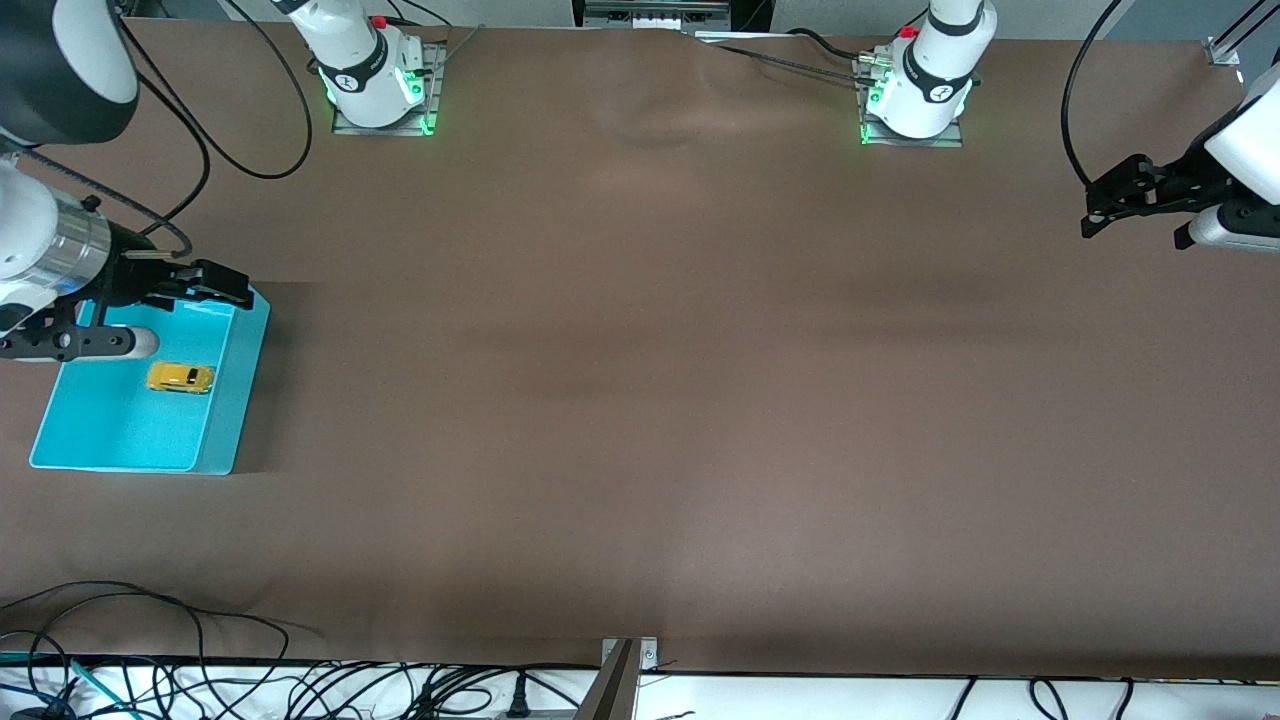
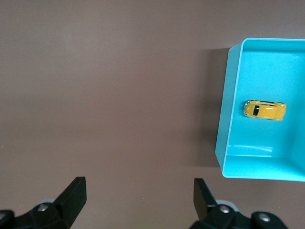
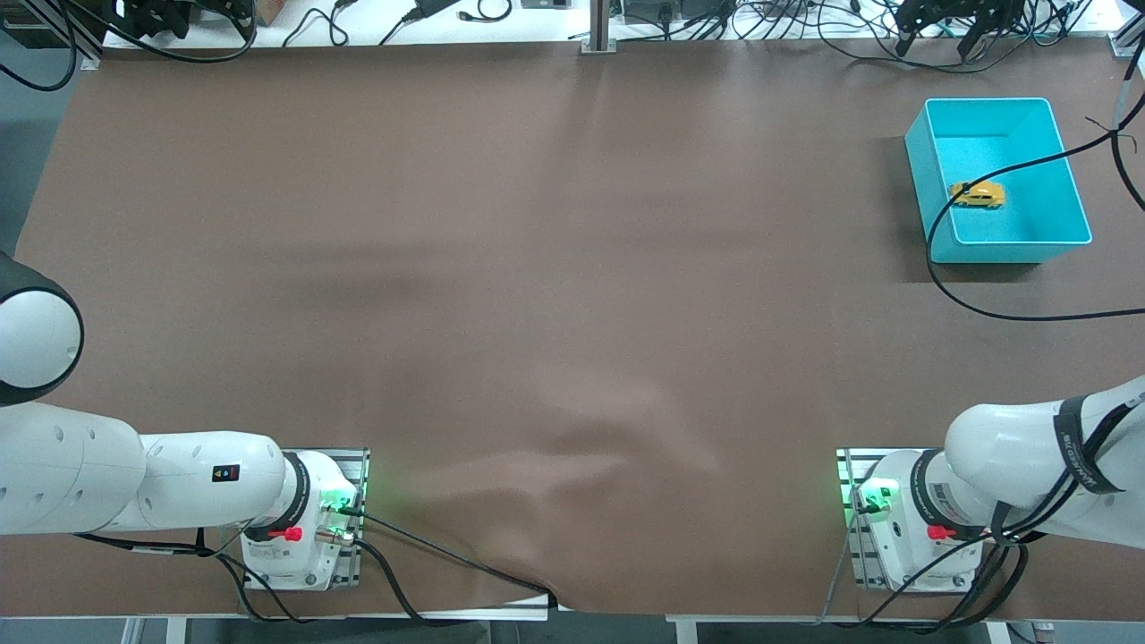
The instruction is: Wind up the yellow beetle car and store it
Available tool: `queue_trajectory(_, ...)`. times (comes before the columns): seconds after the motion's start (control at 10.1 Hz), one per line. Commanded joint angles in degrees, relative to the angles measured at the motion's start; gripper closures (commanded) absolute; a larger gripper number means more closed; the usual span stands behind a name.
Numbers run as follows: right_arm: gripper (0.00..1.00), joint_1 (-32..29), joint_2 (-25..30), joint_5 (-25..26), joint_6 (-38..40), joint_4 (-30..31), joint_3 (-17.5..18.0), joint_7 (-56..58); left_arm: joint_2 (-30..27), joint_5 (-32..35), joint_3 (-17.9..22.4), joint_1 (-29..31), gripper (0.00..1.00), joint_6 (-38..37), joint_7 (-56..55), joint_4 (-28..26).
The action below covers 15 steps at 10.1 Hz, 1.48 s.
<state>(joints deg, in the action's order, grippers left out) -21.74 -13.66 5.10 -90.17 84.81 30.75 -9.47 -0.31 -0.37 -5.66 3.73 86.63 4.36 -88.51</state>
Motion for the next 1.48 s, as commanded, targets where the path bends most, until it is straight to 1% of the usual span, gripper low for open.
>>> queue_trajectory(0.0,0.00,-0.58,8.17,1.23,-3.85,8.92,0.89,-3.19,-0.83,1.42,-0.23,-0.39,0.00,-0.76,-1.02,-0.17)
queue_trajectory(0.1,0.00,-0.58,11.43,1.14,-4.74,12.27,0.89,-3.19,-0.92,1.42,-0.75,-0.56,0.00,-0.94,-1.71,-0.09)
queue_trajectory(0.2,0.00,-0.58,13.64,0.79,-4.75,14.13,0.89,-3.28,-1.01,1.42,-0.93,-0.57,0.00,-1.46,-2.16,0.00)
queue_trajectory(0.39,0.00,-0.67,17.94,0.35,-4.75,17.30,0.89,-3.19,-0.92,1.42,-0.93,-0.57,0.00,-3.48,-2.34,1.14)
queue_trajectory(0.49,0.00,-0.85,18.75,0.09,-4.49,17.66,0.72,-2.67,-1.01,0.99,-0.85,-0.57,0.00,-4.80,-2.34,2.36)
queue_trajectory(0.59,0.00,-0.93,18.58,-2.79,-4.05,16.88,-0.33,-2.31,-1.36,1.33,-1.11,-0.57,0.00,-7.24,-2.25,3.86)
queue_trajectory(0.69,0.00,-0.85,18.76,-5.95,-3.96,16.61,-1.91,-0.57,-1.19,1.42,-0.76,-0.57,0.00,-7.53,-2.25,4.48)
queue_trajectory(0.79,0.00,-0.93,18.67,-6.50,-4.31,16.26,-2.70,6.76,-1.10,1.16,-0.76,-0.65,0.00,-7.53,-2.25,4.57)
queue_trajectory(0.89,0.00,-0.67,18.93,-7.03,-3.88,16.26,-3.58,7.70,-1.10,0.90,-0.84,-0.74,0.00,-7.53,-2.16,4.66)
queue_trajectory(1.08,0.00,-0.85,19.46,-7.30,-3.87,16.44,-3.76,8.67,-0.92,1.50,-3.12,-0.83,0.00,-7.53,-2.16,4.66)
queue_trajectory(1.28,0.00,0.03,19.46,-7.30,-3.43,16.18,-4.47,8.68,-0.92,1.51,-3.39,-0.83,0.00,-7.53,-2.25,4.66)
queue_trajectory(1.38,0.00,2.90,19.11,-7.21,-3.43,15.04,-7.08,8.59,-0.92,1.51,-3.39,-0.74,0.00,-7.53,-2.25,4.66)
